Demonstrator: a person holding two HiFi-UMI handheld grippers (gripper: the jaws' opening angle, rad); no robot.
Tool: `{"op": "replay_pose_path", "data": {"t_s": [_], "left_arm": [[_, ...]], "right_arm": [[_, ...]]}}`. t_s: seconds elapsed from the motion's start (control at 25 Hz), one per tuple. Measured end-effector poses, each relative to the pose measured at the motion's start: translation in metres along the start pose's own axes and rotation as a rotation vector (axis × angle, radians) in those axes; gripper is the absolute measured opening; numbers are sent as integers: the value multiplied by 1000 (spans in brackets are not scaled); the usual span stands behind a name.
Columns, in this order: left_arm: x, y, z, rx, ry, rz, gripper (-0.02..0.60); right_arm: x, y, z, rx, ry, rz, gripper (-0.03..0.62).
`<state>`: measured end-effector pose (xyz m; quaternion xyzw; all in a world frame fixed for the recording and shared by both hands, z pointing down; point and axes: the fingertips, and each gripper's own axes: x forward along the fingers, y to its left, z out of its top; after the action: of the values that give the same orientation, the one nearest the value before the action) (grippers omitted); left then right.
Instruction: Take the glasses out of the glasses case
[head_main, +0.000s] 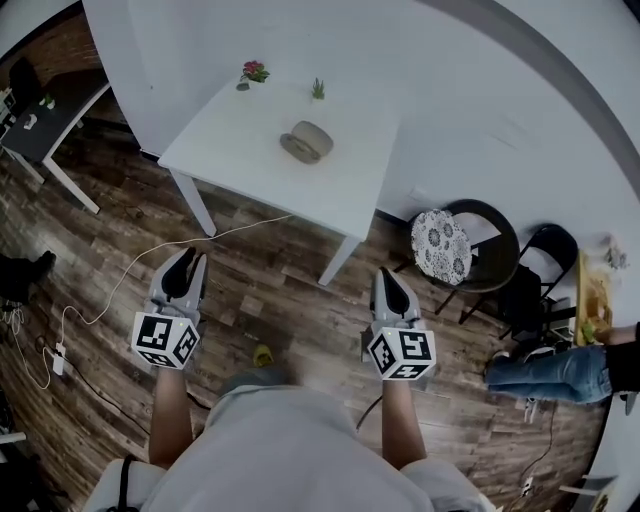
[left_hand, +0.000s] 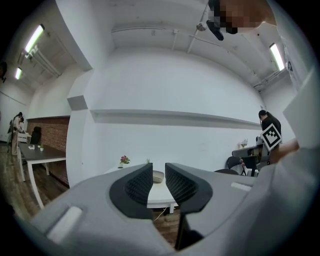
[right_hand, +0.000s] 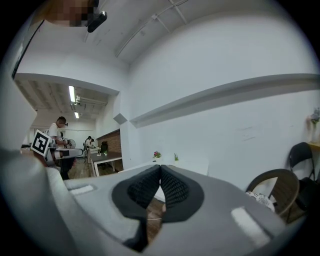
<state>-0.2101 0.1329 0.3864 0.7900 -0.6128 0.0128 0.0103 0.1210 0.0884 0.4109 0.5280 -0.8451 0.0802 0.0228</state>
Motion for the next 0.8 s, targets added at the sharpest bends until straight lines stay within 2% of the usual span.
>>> {"op": "replay_pose_path", "data": {"t_s": [0.36, 0.8], "left_arm": [[42, 76, 2, -23, -26, -22, 74], [78, 103, -3, -17, -26, -65, 74]], "right_arm": [[64, 20, 14, -24, -23, -45, 3], [105, 24, 17, -26, -36, -67, 3]]}}
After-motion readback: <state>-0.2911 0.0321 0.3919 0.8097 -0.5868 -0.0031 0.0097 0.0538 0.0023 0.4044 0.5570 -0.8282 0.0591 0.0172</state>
